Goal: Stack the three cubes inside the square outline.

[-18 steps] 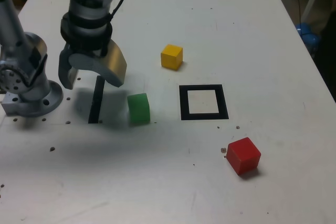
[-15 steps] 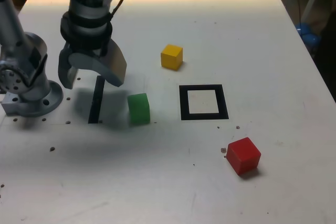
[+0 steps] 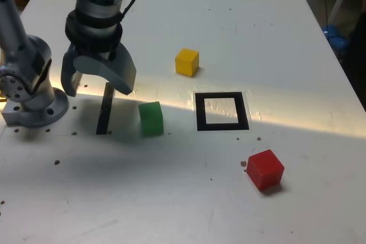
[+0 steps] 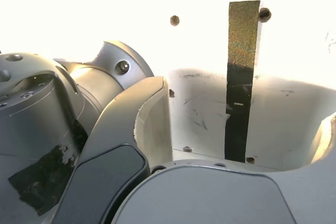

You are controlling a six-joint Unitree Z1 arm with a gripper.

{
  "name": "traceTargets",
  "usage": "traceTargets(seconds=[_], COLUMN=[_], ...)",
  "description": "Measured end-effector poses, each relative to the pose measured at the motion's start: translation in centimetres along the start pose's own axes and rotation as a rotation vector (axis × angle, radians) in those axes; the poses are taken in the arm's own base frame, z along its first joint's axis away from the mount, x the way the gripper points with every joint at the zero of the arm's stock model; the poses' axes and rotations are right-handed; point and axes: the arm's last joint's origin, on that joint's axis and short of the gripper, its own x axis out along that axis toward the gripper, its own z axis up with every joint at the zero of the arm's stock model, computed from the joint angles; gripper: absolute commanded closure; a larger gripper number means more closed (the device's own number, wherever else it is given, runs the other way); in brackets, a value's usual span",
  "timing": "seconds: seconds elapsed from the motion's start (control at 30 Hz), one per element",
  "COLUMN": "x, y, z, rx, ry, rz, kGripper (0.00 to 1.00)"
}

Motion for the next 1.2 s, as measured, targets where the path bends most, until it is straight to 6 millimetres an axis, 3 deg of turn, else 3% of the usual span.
traceTargets(seconds=[0.53,1.2], x=[-2.0,-5.9], y=[-1.0,-4.6], z=[1.3,7.1], rx=[0.016,0.053], ry=[-0.029,-0.035], rz=[-0.001,0.007], kGripper=[0.01,0.01])
